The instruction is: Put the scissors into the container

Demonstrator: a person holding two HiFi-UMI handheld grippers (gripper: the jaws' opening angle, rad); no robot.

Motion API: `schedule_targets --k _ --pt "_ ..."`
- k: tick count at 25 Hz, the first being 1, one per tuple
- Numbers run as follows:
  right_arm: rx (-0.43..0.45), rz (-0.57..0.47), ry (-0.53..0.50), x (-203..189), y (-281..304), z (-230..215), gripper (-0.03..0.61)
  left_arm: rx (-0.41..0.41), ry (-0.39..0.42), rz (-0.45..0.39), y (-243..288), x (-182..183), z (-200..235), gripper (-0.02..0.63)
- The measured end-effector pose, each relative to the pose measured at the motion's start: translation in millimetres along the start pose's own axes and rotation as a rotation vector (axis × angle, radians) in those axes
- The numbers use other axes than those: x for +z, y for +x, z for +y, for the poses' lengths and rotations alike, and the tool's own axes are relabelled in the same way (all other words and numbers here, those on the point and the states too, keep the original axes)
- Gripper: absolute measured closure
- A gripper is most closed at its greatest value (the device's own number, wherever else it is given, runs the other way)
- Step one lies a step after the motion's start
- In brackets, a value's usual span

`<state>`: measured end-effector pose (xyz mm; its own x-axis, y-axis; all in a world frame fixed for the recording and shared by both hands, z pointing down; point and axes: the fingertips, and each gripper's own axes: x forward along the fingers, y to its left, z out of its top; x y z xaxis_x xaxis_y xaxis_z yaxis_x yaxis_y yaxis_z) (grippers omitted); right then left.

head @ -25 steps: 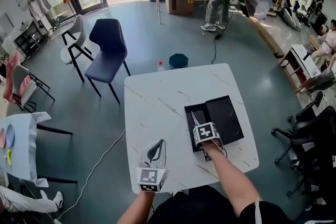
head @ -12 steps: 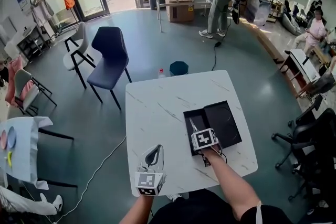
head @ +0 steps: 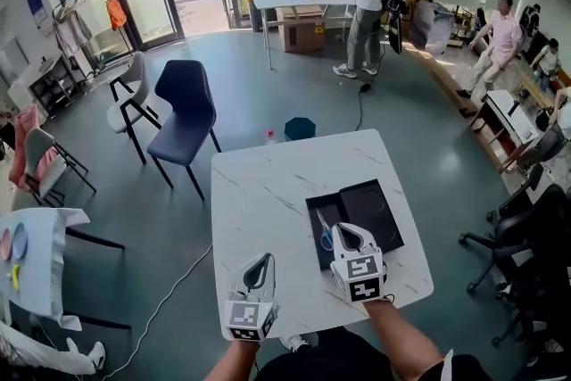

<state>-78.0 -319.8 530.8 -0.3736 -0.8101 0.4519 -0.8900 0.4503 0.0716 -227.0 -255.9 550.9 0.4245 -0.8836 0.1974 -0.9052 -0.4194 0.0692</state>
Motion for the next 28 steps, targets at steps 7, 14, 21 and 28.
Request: schedule_targets --k 7,14,21,28 --pt "-0.015 -0.373 -0.031 36.1 -73.1 10.4 0.571 -0.008 0.004 -0.031 -9.8 19.0 -11.7 0.606" --pt "-0.008 -0.452 -0.021 36.1 -104.5 14.7 0.571 -0.018 0.029 -0.076 -17.3 35.4 -20.9 0.606" --pt "0.002 -0.450 -0.055 35.5 -104.1 21.8 0.572 0.038 0.022 -0.087 -24.7 42.5 3.7 0.606" --pt "0.015 -0.455 -0.059 31.3 -101.1 22.8 0.572 0.070 0.045 -0.101 -28.1 47.8 12.1 0.606"
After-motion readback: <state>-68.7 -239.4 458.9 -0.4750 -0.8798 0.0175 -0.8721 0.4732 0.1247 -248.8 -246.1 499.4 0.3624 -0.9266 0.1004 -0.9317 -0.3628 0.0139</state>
